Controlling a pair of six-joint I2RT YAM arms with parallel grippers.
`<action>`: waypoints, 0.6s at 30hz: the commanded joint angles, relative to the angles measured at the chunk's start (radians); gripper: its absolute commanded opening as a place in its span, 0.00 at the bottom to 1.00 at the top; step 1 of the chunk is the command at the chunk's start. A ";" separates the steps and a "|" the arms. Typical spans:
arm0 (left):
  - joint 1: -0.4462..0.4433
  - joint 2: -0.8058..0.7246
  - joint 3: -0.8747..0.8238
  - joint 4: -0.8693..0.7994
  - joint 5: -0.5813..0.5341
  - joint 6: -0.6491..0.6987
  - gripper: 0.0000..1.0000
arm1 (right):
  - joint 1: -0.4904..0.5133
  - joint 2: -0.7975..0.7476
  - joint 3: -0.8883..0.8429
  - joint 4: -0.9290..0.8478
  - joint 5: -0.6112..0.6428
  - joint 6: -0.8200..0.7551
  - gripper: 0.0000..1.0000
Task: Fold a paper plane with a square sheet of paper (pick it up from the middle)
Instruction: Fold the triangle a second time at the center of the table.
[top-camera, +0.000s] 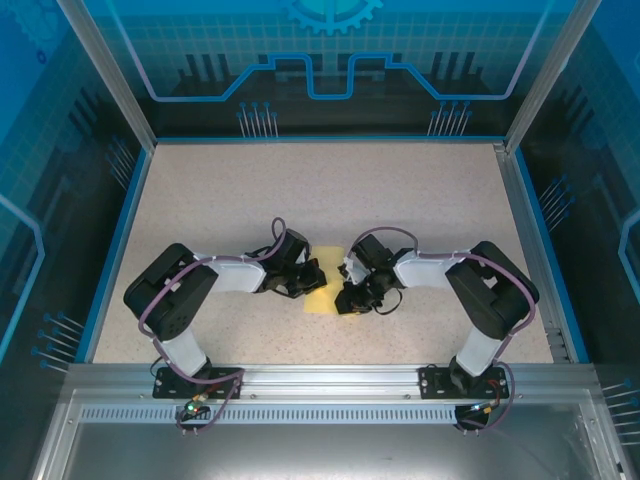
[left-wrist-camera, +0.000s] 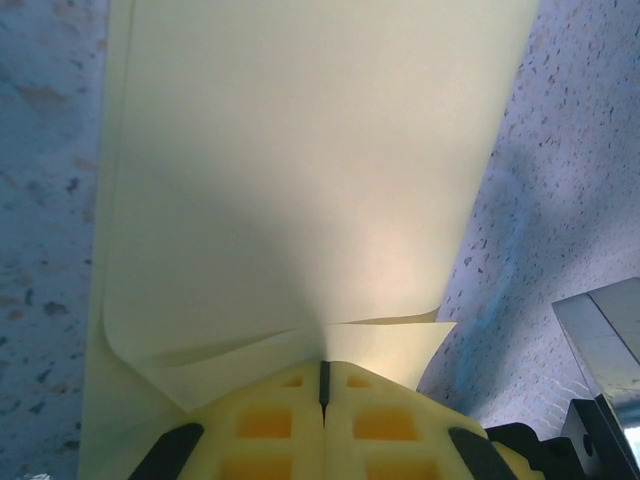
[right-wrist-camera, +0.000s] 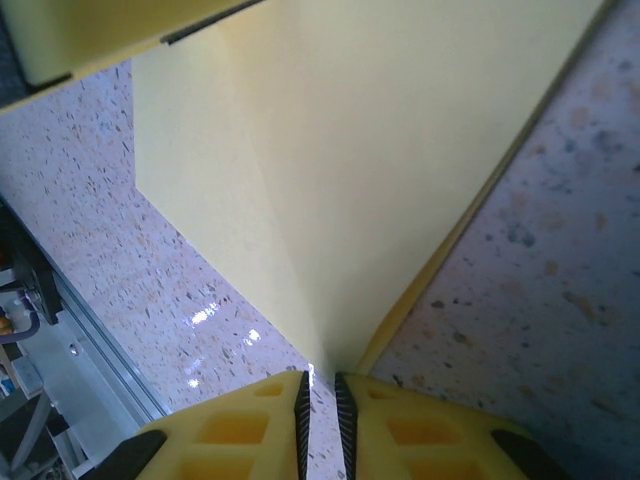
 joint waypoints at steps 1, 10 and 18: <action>-0.005 0.034 -0.015 -0.091 -0.043 0.023 0.00 | 0.014 0.028 -0.054 -0.047 0.061 0.020 0.19; -0.006 0.031 -0.012 -0.091 -0.040 0.026 0.00 | 0.018 -0.140 -0.021 0.051 -0.003 0.096 0.14; -0.006 0.030 -0.010 -0.087 -0.039 0.028 0.00 | 0.028 0.009 0.039 0.086 0.025 0.126 0.11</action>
